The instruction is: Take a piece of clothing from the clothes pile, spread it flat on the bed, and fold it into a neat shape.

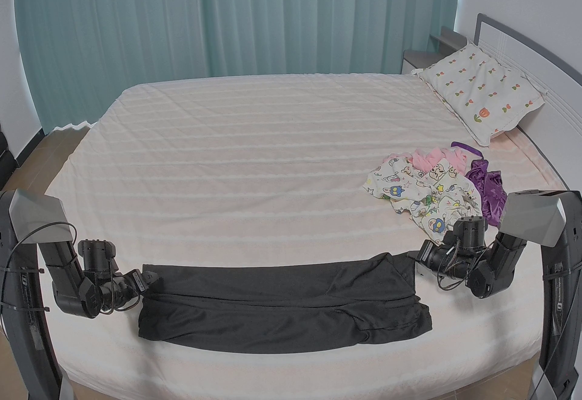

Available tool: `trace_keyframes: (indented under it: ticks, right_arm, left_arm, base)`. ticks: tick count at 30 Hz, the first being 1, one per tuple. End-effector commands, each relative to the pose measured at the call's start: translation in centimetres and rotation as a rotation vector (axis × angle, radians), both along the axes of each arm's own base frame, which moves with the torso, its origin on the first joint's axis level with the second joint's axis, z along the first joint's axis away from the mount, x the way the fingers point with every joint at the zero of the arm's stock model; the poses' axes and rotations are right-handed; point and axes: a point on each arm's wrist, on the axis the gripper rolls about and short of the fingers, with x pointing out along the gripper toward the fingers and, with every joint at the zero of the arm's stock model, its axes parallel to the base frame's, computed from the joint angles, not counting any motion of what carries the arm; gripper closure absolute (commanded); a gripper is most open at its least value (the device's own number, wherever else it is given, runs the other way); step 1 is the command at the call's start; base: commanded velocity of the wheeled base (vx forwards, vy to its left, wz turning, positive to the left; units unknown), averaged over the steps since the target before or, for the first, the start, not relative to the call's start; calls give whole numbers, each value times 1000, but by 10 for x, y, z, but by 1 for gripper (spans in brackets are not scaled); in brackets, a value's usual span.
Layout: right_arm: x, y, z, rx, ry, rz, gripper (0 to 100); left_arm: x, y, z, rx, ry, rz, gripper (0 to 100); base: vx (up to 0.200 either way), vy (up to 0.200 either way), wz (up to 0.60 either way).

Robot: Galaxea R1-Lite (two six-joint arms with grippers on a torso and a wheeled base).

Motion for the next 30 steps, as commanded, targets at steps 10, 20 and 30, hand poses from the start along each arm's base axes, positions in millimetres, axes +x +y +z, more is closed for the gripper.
trace_keyframes:
  ticks: [10,20,30]
  right_arm:
    - [1,-2,-2,28,17,-26,0]
    - [-20,-5,7,42,-7,-32,0]
    - [-26,-2,6,43,-13,-21,0]
  left_arm:
    - [2,7,2,-3,-14,21,0]
    - [1,1,30,-171,-58,-48,0]
    - [0,-11,10,-63,7,-180,0]
  base:
    - [0,0,0]
    - [0,0,0]
    - [0,0,0]
